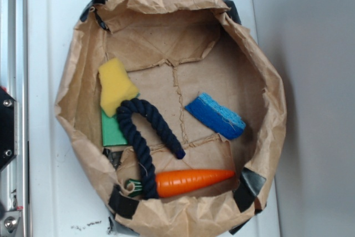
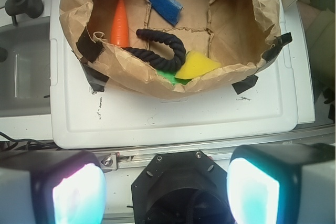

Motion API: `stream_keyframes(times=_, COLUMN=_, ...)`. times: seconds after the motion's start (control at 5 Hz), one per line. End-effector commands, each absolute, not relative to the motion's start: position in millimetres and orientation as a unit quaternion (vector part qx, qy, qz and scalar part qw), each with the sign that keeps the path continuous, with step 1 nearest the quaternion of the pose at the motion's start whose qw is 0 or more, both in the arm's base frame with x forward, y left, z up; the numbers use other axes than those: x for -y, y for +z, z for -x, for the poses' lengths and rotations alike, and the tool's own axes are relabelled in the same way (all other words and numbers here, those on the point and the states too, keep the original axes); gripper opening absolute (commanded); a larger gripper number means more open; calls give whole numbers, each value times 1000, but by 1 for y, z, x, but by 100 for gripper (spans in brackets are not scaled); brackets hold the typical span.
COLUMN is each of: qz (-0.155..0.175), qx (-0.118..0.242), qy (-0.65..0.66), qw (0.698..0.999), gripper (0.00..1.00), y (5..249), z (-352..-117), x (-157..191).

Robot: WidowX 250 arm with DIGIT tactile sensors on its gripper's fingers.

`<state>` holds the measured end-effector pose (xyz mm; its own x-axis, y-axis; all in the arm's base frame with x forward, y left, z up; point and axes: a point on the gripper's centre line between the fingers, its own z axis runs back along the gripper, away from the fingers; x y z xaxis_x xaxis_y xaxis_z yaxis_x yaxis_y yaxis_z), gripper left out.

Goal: Grab the blue sponge.

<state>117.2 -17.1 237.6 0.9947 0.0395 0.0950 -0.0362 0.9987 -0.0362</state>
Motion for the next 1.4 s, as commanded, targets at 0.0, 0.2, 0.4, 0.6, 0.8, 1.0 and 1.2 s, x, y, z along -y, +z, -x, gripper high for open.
stream_keyframes(times=0.0, qz=17, qx=48, qy=19, qw=999, gripper=100, y=238, z=-117, x=17)
stream_keyframes(times=0.2, qz=18, qx=62, qy=20, qw=998, gripper=100, y=231, z=-163, x=32)
stream_keyframes(times=0.4, qz=35, qx=69, qy=7, qw=997, gripper=100, y=218, z=-196, x=34)
stream_keyframes(times=0.6, qz=47, qx=93, qy=-10, qw=994, gripper=100, y=206, z=-235, x=34)
stream_keyframes(times=0.8, qz=47, qx=93, qy=-10, qw=994, gripper=100, y=206, z=-235, x=34)
stream_keyframes(times=1.0, qz=47, qx=93, qy=-10, qw=994, gripper=100, y=206, z=-235, x=34)
stream_keyframes(times=1.2, qz=47, qx=93, qy=-10, qw=994, gripper=100, y=206, z=-235, x=34)
